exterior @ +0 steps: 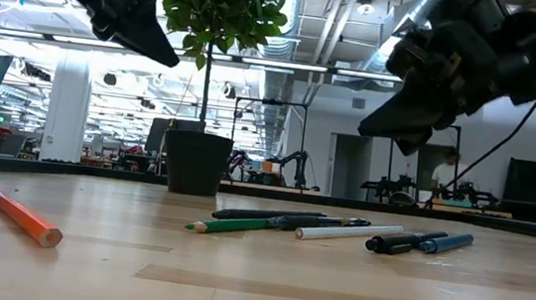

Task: Sort pens & pencils
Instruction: Put the top black pen into the transparent bin

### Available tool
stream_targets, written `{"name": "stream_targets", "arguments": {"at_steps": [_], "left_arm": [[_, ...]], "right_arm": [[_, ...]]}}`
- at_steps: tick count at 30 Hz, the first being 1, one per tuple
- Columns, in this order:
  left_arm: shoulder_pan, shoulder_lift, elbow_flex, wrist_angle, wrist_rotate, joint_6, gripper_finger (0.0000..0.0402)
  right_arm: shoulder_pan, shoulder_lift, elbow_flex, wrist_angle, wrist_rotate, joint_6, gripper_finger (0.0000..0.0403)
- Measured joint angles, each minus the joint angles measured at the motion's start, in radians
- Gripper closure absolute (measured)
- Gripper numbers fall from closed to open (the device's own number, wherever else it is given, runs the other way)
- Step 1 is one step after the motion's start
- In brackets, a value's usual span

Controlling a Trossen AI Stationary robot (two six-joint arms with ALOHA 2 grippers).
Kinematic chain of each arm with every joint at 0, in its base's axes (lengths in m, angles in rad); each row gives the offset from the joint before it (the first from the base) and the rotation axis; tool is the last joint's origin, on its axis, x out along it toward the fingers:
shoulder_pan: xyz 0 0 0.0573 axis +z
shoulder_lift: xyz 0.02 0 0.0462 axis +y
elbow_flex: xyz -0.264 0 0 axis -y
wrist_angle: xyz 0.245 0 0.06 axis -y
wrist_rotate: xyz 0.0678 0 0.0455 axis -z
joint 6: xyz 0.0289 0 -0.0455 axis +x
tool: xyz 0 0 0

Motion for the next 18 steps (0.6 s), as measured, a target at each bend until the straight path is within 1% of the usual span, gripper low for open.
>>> {"name": "stream_targets", "arguments": {"at_steps": [3,5,7,10,13,15,18], "left_arm": [[0.0,0.0,0.0,0.001,0.0,-0.007,0.0339],[0.0,0.0,0.0,0.001,0.002,-0.008,0.0339],[0.0,0.0,0.0,0.001,0.021,-0.008,0.0339],[-0.002,0.0,0.0,0.0,0.053,0.007,0.0339],[-0.004,0.0,0.0,0.0,0.051,0.011,0.0339],[-0.004,0.002,0.0,-0.002,0.049,0.012,0.0339],[-0.003,0.002,0.0,-0.004,0.05,0.013,0.0339]], "right_arm": [[0.019,0.0,0.06,-0.092,0.037,-0.036,0.0337],[0.024,0.0,0.087,-0.121,0.051,-0.064,0.0337],[0.023,0.0,0.099,-0.147,0.087,-0.084,0.0337],[0.023,0.013,0.1,-0.139,0.131,-0.096,0.0337],[0.023,0.042,0.099,-0.113,0.145,-0.096,0.0337],[0.023,0.082,0.102,-0.076,0.145,-0.096,0.0337],[0.023,0.147,0.111,-0.067,0.144,-0.104,0.0337]]}}
